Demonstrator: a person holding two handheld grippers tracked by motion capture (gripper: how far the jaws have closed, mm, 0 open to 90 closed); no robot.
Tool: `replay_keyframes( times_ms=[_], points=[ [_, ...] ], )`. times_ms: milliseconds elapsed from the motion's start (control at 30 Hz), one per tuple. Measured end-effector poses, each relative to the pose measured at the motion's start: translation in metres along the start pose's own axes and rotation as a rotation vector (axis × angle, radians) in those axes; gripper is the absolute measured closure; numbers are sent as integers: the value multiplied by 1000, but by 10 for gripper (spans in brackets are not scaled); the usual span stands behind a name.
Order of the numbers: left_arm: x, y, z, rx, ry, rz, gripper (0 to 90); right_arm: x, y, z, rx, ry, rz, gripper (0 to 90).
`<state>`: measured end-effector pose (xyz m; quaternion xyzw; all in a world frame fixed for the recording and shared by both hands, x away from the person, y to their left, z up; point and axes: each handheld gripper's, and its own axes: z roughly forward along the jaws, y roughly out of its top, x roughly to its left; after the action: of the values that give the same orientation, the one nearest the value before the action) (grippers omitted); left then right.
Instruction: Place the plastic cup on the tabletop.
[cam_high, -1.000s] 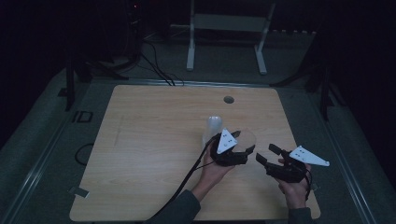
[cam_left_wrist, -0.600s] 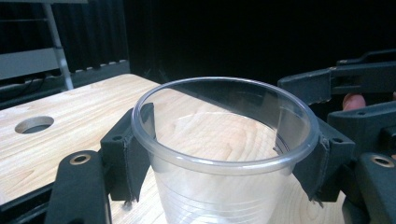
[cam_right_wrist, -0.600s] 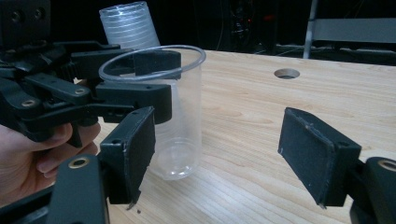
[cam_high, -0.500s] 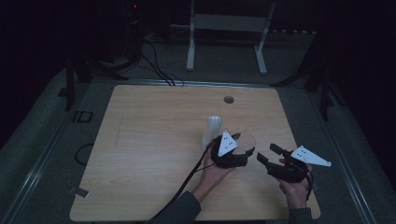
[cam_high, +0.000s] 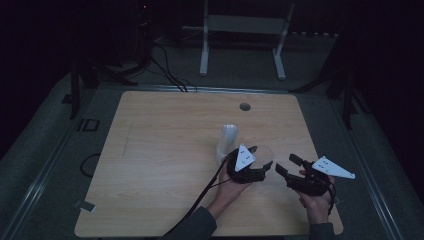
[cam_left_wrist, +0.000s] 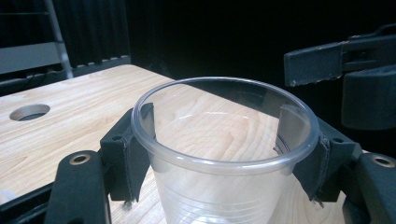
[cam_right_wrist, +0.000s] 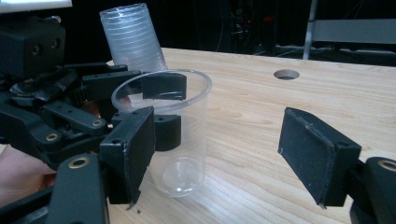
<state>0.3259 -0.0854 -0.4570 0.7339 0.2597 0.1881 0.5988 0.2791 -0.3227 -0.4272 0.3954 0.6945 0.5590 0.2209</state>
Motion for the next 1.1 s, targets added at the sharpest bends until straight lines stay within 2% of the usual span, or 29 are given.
replay_keyframes(
  times_ms=[300,700,1100],
  points=[
    [-1,-8,3,8,16,12,286,0,0,0,-2,0,0,270],
    [-2,-15,6,16,10,10,281,-1,0,-1,-6,0,5,270],
    [-4,-21,11,37,20,30,281,-1,0,-1,-8,0,5,270]
  ],
)
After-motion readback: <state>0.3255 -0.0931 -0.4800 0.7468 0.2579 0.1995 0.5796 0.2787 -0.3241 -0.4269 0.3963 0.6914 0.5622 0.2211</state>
